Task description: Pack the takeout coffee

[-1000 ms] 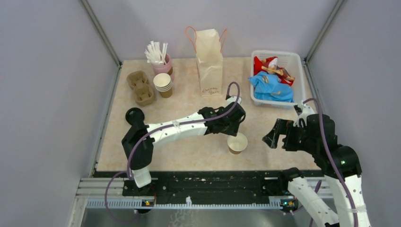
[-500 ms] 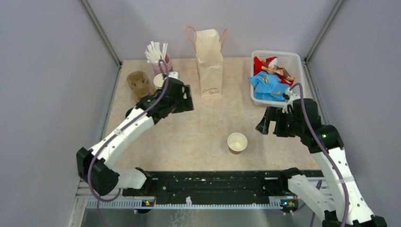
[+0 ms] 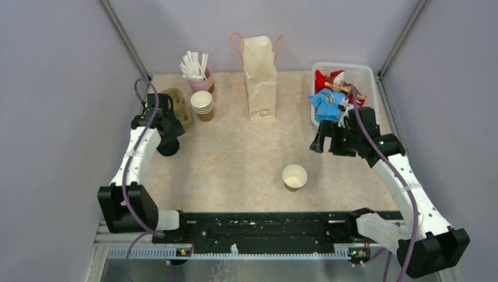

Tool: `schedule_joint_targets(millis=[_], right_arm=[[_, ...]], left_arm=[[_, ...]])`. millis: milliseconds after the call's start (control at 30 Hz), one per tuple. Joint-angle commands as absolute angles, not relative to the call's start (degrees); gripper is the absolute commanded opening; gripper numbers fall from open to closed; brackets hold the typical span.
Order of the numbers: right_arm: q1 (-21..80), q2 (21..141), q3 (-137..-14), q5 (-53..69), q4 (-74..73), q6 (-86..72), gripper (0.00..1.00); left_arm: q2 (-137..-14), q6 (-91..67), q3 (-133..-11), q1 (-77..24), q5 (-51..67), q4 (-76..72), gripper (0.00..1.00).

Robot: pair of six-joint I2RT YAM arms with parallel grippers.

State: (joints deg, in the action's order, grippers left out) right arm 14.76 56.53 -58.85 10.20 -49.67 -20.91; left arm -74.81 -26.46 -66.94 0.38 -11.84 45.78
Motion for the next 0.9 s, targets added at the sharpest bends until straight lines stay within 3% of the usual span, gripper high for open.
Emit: schedule_joint_targets(millis=[0, 133, 367, 733, 867], right_arm=[[14.9, 58.9, -61.4, 10.1, -46.4, -19.4, 0.99], [16.0, 60.2, -62.8, 8.9, -46.9, -18.4, 0.99], [16.6, 60.0, -61.7, 8.4, -47.1, -18.2, 0.99], [16.5, 60.5, -61.5, 8.1, -46.5, -18.0, 0.99], [16.5, 60.5, -61.6, 7.8, -46.6, -17.9, 0.99]], left_arm=[[-82.8, -22.5, -68.2, 3.7, -11.9, 43.7, 0.65], [-89.5, -20.1, -69.8, 5.1, -9.9, 41.3, 0.51], [-96.8, -18.5, -73.4, 8.0, -5.0, 38.9, 0.36], [-104.1, -16.2, -79.8, 8.9, -4.8, 39.2, 0.29], [-105.1, -16.5, -80.5, 9.0, -4.2, 39.4, 0.18]])
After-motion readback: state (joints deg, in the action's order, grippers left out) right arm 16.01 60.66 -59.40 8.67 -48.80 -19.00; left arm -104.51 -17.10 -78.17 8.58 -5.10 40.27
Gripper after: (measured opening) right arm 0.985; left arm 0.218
